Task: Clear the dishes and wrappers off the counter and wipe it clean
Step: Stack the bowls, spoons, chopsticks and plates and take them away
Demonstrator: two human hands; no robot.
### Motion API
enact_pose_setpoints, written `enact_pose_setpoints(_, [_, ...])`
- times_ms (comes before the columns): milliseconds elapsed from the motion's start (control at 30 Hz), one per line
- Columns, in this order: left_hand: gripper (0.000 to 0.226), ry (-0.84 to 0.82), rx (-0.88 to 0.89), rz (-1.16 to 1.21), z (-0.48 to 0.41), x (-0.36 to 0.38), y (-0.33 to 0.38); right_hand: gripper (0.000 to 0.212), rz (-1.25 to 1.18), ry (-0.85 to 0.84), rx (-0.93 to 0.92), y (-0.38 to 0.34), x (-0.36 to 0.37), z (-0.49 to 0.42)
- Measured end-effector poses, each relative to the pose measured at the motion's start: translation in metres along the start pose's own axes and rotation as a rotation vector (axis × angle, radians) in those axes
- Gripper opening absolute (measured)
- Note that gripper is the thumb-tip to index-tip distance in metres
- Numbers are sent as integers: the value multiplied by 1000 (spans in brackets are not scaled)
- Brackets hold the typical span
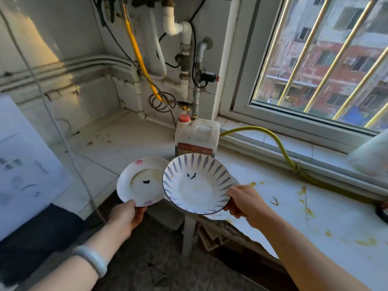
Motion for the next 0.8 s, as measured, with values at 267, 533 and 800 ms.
enact_pose_setpoints(267, [14,-206,72,-369,42,40,-56,25,-129,103,61,21,-38,11])
enact_pose_setpoints(533, [11,-394,51,-542,47,105,-75,24,-232,212,187,48,-52,-6])
enact_pose_setpoints(800, [12,-402,24,-667,30,133,-76,25,-278,259,316,68,-39,-30])
Point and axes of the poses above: each hand's wrist, its own z-axis away from the middle knuckle, its own x-axis out of the palm, y = z × x, the point moved 5 cm from there along -z, towards the middle knuckle, and after that the axes turned 5 degrees about z, right-handed, at the moved point
